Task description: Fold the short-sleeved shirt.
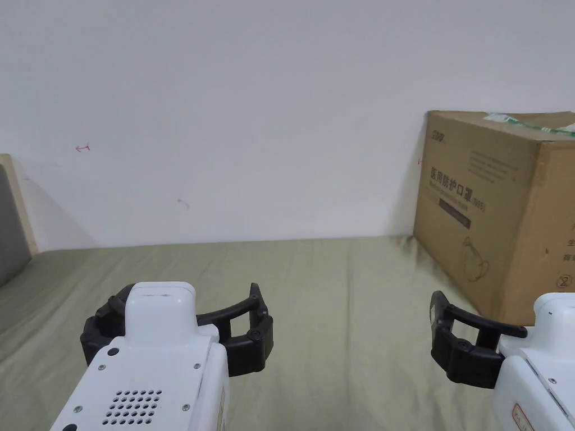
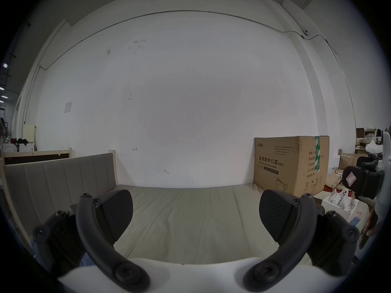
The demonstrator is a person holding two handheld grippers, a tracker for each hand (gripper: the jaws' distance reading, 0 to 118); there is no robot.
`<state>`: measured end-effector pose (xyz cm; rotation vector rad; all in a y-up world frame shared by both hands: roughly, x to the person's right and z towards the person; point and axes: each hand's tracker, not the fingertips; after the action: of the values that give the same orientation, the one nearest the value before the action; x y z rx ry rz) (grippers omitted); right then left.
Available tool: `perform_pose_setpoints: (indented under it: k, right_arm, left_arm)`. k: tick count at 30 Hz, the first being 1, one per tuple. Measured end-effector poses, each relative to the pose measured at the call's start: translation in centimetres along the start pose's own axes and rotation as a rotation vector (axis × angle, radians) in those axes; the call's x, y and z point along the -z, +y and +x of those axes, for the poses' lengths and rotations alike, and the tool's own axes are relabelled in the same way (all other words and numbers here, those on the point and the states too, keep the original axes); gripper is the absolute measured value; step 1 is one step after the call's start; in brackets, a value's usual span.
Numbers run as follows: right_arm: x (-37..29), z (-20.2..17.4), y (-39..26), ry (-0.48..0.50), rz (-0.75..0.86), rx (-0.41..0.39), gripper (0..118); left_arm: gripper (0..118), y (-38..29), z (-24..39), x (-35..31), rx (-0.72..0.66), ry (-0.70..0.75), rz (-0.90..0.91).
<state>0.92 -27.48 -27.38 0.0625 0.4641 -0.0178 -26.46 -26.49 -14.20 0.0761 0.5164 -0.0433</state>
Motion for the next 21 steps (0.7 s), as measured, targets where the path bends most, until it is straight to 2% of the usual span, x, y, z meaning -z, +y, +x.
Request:
perform_pose_setpoints:
  k: [8,10,11,12,13,14,15,16,17,18,21]
  right_arm:
    - [0.3,0.3,-0.1,-0.015,-0.03,0.024,118]
    - [0.3,0.3,-0.2,-0.008,-0.037,0.035,118]
    - [0.2,0.2,-0.2,-0.003,-0.04,0.038,118]
    - [0.1,0.1,0.0,0.0,-0.043,0.036,118]
    - [0.0,0.0,0.1,0.013,-0.045,0.032,115]
    - [-0.2,-0.1,0.2,0.034,-0.038,0.018,107]
    - [-0.3,-0.3,0.3,0.082,-0.033,-0.001,82]
    - [-0.5,-0.6,0.3,0.116,-0.018,-0.022,15]
    - [-0.5,-0.9,0.3,0.091,-0.015,-0.053,0]
    - [-0.1,-1.4,0.2,0.045,-0.037,-0.093,0]
    - [-0.1,-1.0,-0.1,0.099,-0.039,-0.011,0]
  left_arm:
    - [117,0.3,0.0,0.1,-0.008,-0.017,-0.01]
    - [112,0.4,0.0,0.0,0.003,-0.017,-0.011]
    - [104,0.4,0.1,-0.1,0.009,-0.018,-0.004]
    - [88,0.4,0.0,-0.4,0.008,-0.024,0.008]
    - [54,0.5,-0.1,-0.6,0.003,-0.025,0.02]
    - [28,0.6,-0.2,-0.8,-0.002,-0.02,0.025]
    - [9,0.7,-0.3,-0.7,-0.008,-0.015,0.021]
    - [7,0.8,-0.4,-0.5,-0.015,-0.015,0.011]
    - [7,0.7,-0.5,-0.4,-0.014,-0.002,-0.001]
    - [6,0.7,-0.6,-0.3,-0.007,0.009,-0.014]
    - [6,0.3,-0.4,0.2,0.022,0.021,-0.05]
